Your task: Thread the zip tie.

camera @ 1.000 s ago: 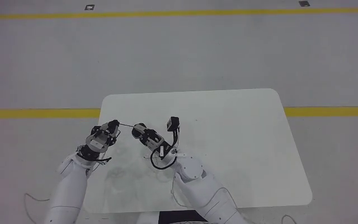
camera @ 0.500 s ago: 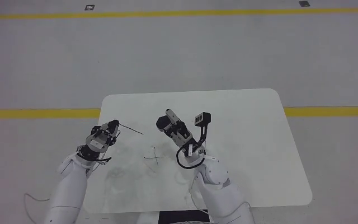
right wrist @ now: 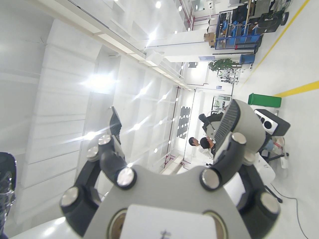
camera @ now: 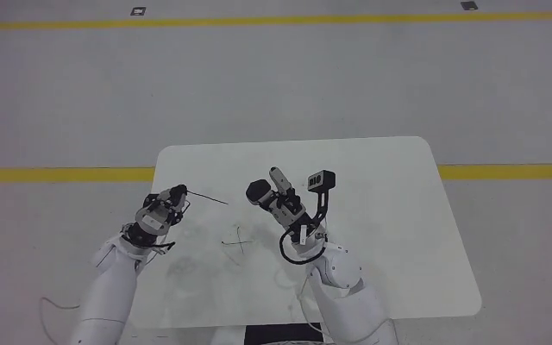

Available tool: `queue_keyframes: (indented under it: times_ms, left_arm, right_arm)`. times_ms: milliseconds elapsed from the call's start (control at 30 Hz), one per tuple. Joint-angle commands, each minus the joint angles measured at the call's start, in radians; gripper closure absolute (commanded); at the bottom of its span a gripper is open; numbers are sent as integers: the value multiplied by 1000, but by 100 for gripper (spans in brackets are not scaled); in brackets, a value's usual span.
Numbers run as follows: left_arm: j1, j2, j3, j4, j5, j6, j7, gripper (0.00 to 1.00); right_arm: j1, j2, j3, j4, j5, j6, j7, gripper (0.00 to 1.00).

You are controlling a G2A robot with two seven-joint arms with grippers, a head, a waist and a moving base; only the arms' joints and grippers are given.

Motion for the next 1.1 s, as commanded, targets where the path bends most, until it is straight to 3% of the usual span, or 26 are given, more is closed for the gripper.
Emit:
queue_keyframes:
  times_ms: [0, 233, 433, 533, 700, 900, 1067]
  left_arm:
    - [7, 5, 11, -12, -31, 0, -20, 100]
    - [25, 33, 33, -78, -95, 0, -26, 100]
    - [39, 55, 43, -146, -117, 0, 9, 100]
    - [47, 64, 39, -177, -110, 0, 59, 100]
    - [72, 72, 30, -239, -90, 0, 228, 100]
    - [98, 74, 20, -277, -85, -6, 303, 100]
    - [105, 74, 14, -282, -92, -24, 331, 100]
  right_arm:
    - [0, 0, 1, 0, -1, 1, -3, 0]
    - [-9, 13, 23, -35, -23, 0, -66, 0]
    - [-29, 22, 39, -97, -30, 0, -95, 0]
    - [-39, 27, 51, -135, -45, 0, -107, 0]
    - [-52, 33, 58, -162, -67, 0, -124, 0]
    - [-52, 38, 55, -157, -71, 0, -144, 0]
    - [-51, 41, 51, -166, -94, 0, -175, 0]
